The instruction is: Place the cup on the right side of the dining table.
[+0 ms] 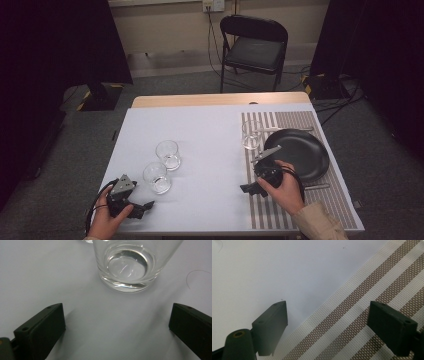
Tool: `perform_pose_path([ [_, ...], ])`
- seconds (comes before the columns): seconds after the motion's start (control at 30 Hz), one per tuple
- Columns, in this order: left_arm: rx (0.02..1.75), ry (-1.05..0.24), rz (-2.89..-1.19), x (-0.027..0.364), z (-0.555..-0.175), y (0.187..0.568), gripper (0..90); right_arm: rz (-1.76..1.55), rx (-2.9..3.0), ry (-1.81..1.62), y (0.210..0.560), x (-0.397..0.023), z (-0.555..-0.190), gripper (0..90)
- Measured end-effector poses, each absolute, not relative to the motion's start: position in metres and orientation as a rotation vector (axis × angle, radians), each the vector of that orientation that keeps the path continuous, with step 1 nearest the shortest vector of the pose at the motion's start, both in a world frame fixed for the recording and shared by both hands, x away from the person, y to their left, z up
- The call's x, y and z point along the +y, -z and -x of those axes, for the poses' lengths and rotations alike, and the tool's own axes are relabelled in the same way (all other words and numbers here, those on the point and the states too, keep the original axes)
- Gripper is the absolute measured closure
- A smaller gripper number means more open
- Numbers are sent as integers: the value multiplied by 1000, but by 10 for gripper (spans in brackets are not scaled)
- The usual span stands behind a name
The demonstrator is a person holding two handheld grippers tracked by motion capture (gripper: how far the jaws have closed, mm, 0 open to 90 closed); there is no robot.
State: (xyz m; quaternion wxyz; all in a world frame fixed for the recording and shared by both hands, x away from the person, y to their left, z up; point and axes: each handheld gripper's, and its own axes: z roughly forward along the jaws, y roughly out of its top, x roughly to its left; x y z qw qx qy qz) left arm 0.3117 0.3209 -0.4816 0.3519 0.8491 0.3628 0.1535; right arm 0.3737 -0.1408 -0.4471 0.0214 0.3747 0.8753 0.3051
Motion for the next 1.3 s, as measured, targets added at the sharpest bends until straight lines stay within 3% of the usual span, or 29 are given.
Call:
perform_pose_path([
  [1.3,940,-397,-2197,321,-312,482,0,-1111,2716,-911,456,-144,-366,151],
])
